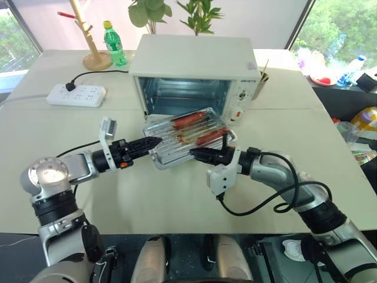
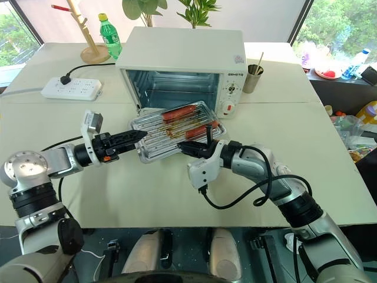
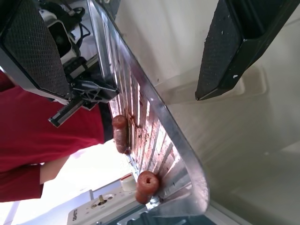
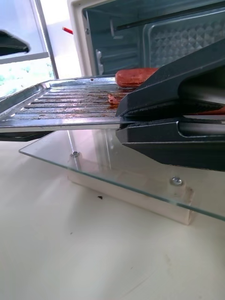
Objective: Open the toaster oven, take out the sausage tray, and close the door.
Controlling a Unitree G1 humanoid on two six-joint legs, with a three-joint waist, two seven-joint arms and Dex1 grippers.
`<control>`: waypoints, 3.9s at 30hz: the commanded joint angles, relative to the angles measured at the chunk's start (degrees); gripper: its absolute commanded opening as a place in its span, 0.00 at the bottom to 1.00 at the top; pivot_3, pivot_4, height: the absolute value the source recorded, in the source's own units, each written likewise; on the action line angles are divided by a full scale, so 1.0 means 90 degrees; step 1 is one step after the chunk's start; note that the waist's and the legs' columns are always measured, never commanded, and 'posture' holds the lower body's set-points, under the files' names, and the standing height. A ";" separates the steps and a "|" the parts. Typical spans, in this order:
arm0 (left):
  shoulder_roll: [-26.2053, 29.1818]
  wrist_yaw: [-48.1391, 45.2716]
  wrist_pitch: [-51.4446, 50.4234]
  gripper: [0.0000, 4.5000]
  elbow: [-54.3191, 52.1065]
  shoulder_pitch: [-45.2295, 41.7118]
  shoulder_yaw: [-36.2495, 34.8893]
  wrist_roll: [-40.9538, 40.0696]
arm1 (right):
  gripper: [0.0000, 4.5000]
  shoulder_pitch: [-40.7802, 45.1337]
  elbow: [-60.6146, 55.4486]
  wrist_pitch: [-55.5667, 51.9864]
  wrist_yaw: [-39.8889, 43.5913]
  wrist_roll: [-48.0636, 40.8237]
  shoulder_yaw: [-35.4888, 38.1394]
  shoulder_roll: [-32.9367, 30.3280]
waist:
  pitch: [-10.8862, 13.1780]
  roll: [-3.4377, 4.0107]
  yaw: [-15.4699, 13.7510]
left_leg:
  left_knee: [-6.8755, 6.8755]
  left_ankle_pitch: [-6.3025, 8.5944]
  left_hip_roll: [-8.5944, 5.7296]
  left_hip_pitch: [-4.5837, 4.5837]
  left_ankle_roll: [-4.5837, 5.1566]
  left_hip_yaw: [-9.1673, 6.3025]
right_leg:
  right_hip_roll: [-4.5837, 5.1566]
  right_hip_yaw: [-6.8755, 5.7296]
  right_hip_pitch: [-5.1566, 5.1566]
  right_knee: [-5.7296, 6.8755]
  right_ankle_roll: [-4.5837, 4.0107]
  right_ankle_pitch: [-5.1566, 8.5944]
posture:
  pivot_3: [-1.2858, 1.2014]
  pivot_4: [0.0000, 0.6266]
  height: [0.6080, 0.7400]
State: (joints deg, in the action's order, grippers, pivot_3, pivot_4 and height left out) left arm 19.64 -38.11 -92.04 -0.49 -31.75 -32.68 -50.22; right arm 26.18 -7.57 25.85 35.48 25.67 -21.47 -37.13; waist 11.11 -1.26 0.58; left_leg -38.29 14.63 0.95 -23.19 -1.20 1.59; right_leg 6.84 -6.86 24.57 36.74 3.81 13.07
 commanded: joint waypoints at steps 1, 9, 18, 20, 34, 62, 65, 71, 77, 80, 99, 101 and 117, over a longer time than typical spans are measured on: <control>-0.0187 0.0268 -0.0051 1.00 0.0075 -0.0184 0.0056 -0.0304 | 0.01 0.0046 -0.0362 0.0054 0.0001 -0.0148 0.0259 -0.0009 | 0.0000 0.0000 -0.0001 | 0.0000 -0.0002 0.0000 0.0000 -0.0004 0.0000 | 0.0000 0.0000 0.0000 0.0000 0.0000 0.0000 | 0.52 0.24 0.82; -0.0215 0.0577 -0.0051 0.35 0.0212 -0.0103 0.0243 -0.0954 | 0.00 -0.0003 -0.0378 0.0019 -0.0009 -0.0089 0.0310 -0.0032 | 0.0000 -0.0001 0.0001 | 0.0002 -0.0004 0.0000 0.0001 -0.0007 0.0000 | 0.0000 0.0000 0.0000 0.0000 0.0000 0.0000 | 0.52 0.24 0.82; -0.0215 0.1240 -0.0051 0.00 0.0728 -0.0217 0.0337 -0.1816 | 0.00 -0.0034 -0.0445 0.0022 0.0006 -0.0009 0.0388 -0.0056 | -0.0001 -0.0002 -0.0003 | 0.0002 -0.0004 -0.0001 0.0002 -0.0007 -0.0001 | 0.0000 0.0000 -0.0001 -0.0001 0.0000 0.0000 | 0.52 0.24 0.82; -0.0239 0.1484 -0.0051 0.00 0.0859 -0.0277 0.0295 -0.2004 | 0.00 -0.0044 -0.0458 0.0025 0.0041 -0.0034 0.0411 -0.0090 | -0.0001 -0.0002 -0.0003 | 0.0002 -0.0004 -0.0001 0.0002 -0.0008 -0.0001 | 0.0000 0.0000 -0.0001 -0.0001 0.0000 0.0000 | 0.52 0.24 0.82; -0.0704 0.3377 0.0040 0.00 0.1273 0.0072 -0.0350 -0.3451 | 0.91 -0.0257 -0.1071 -0.0657 0.0704 -0.0900 0.0854 -0.0289 | -0.0002 -0.0003 -0.0008 | 0.0004 -0.0005 -0.0001 0.0005 -0.0009 -0.0001 | 0.0001 0.0000 -0.0002 -0.0001 0.0000 0.0000 | 0.52 0.24 0.82; -0.0583 0.4464 0.4717 0.00 -0.3165 0.5797 -0.0317 -0.6976 | 0.91 -0.1318 0.0072 -0.5073 0.1836 -0.4165 0.2403 -0.0563 | -0.0007 0.0003 -0.0152 | 0.0005 0.0036 0.0006 0.0002 0.0057 0.0001 | 0.0006 0.0005 -0.0022 -0.0058 -0.0031 0.0011 | 0.52 0.24 0.82; -0.0803 0.4316 0.5190 0.00 -0.3463 0.6372 -0.0547 -0.6976 | 0.91 -0.1033 0.0422 -0.5286 0.1860 -0.4216 0.2230 -0.0288 | -0.0007 0.0003 -0.0146 | 0.0004 0.0037 0.0006 0.0000 0.0059 0.0001 | 0.0003 0.0004 -0.0022 -0.0063 -0.0034 0.0012 | 0.52 0.24 0.82; -0.1079 0.4147 0.5835 0.00 -0.3838 0.7086 -0.0705 -0.6976 | 0.91 -0.0529 0.0960 -0.5365 0.1816 -0.4142 0.1929 0.0160 | -0.0008 0.0003 -0.0060 | 0.0002 0.0057 0.0006 -0.0004 0.0093 0.0032 | 0.0004 0.0027 -0.0017 -0.0087 -0.0035 0.0009 | 0.52 0.24 0.82; -0.0930 0.4237 0.6280 0.00 -0.3905 0.7168 -0.0851 -0.6976 | 0.91 -0.0077 0.1073 -0.5622 0.1805 -0.4244 0.1762 0.0529 | -0.0008 0.0003 -0.0088 | 0.0002 0.0075 0.0001 -0.0014 0.0121 0.0049 | 0.0005 0.0042 -0.0012 -0.0110 -0.0026 0.0005 | 0.52 0.24 0.82; -0.0821 0.4258 0.6317 0.00 -0.3825 0.7139 -0.0897 -0.6976 | 0.91 0.0109 0.0926 -0.5829 0.1844 -0.4374 0.1860 0.0539 | -0.0007 0.0007 -0.0123 | 0.0002 0.0074 0.0002 -0.0010 0.0120 0.0048 | -0.0001 0.0040 -0.0009 -0.0103 -0.0029 0.0006 | 0.52 0.24 0.82; 0.0383 0.3521 0.4769 0.00 -0.2176 0.6811 -0.1082 -0.6976 | 0.91 -0.0066 -0.0847 -0.6946 0.1973 -0.5639 0.2677 -0.0064 | -0.0010 0.0003 -0.0150 | 0.0000 0.0073 0.0005 -0.0015 0.0118 0.0038 | -0.0002 0.0035 -0.0005 -0.0095 -0.0032 0.0006 | 0.52 0.24 0.82; 0.0640 0.3424 0.4461 0.00 -0.1921 0.6666 -0.0991 -0.6976 | 0.91 -0.0205 -0.1016 -0.7152 0.2201 -0.5903 0.2847 -0.0355 | -0.0009 0.0003 -0.0150 | 0.0000 0.0073 0.0006 -0.0014 0.0118 0.0036 | -0.0002 0.0034 -0.0005 -0.0094 -0.0032 0.0006 | 0.52 0.24 0.82; 0.2140 0.2897 0.2459 0.00 0.0588 0.2989 0.2024 -0.6561 | 0.96 -0.1762 -0.2463 -0.8000 0.2195 -0.7010 0.4376 -0.1581 | -0.0009 0.0003 -0.0154 | 0.0003 0.0072 0.0002 -0.0015 0.0115 0.0038 | -0.0001 0.0033 -0.0005 -0.0088 -0.0010 -0.0007 | 0.52 0.24 0.82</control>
State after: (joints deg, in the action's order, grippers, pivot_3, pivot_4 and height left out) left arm 38.25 -10.00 -68.32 4.15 -3.97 -15.51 -109.48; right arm 10.59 -27.22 -45.98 55.69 -35.99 15.13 -50.54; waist 11.03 -1.23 -0.80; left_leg -38.27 15.28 0.95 -23.32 -0.16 1.96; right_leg 6.83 -6.55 24.53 35.94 3.74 13.00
